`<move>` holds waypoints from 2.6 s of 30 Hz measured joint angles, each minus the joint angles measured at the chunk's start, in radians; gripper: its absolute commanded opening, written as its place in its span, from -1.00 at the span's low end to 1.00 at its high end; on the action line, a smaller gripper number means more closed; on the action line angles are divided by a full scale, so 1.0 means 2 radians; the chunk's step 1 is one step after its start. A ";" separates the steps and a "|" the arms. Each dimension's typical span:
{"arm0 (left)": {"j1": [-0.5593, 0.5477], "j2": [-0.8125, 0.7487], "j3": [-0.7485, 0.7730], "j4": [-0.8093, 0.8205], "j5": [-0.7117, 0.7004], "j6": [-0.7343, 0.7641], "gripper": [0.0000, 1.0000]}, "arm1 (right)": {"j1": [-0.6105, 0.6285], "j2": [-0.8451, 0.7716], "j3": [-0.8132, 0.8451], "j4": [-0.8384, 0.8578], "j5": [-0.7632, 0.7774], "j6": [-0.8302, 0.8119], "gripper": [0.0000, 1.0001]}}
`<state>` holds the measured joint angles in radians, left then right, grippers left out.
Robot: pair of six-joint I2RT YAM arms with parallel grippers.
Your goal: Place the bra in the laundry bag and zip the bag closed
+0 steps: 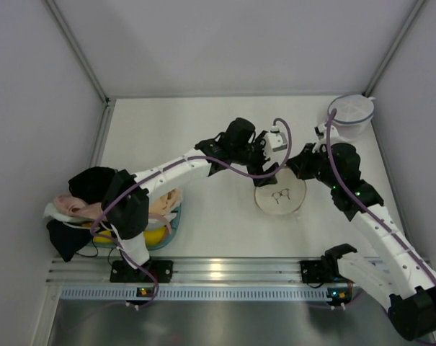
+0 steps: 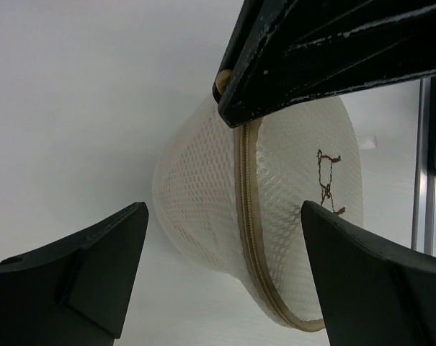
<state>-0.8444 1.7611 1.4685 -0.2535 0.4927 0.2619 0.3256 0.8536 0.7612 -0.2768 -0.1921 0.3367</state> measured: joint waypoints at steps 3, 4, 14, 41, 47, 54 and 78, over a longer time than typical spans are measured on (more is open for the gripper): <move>0.000 0.015 0.003 -0.012 0.010 -0.001 0.63 | 0.000 0.003 0.000 0.000 -0.005 0.004 -1.00; 0.000 0.018 0.005 -0.014 0.013 -0.003 0.40 | 0.000 0.003 0.000 0.000 -0.007 0.004 -1.00; -0.001 -0.031 -0.134 0.170 0.007 -0.109 -1.00 | 0.000 -0.010 0.000 -0.020 0.054 0.015 -1.00; 0.000 -0.197 -0.222 0.196 -0.118 -0.170 0.58 | -0.018 -0.019 -0.037 -0.019 0.022 0.028 -1.00; 0.000 -0.124 -0.097 0.153 -0.055 -0.084 0.59 | -0.018 -0.023 -0.038 -0.003 0.006 0.013 -1.00; 0.000 0.013 -0.008 0.067 0.027 -0.033 0.55 | -0.018 -0.026 -0.032 -0.008 -0.001 -0.013 -1.00; -0.002 -0.158 -0.304 0.300 -0.074 -0.210 -1.00 | -0.016 -0.009 -0.010 -0.047 0.079 0.017 -1.00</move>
<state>-0.8478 1.4456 0.8604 0.3473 0.3454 -0.1581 0.2943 0.8349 0.7406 -0.3714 -0.0345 0.3706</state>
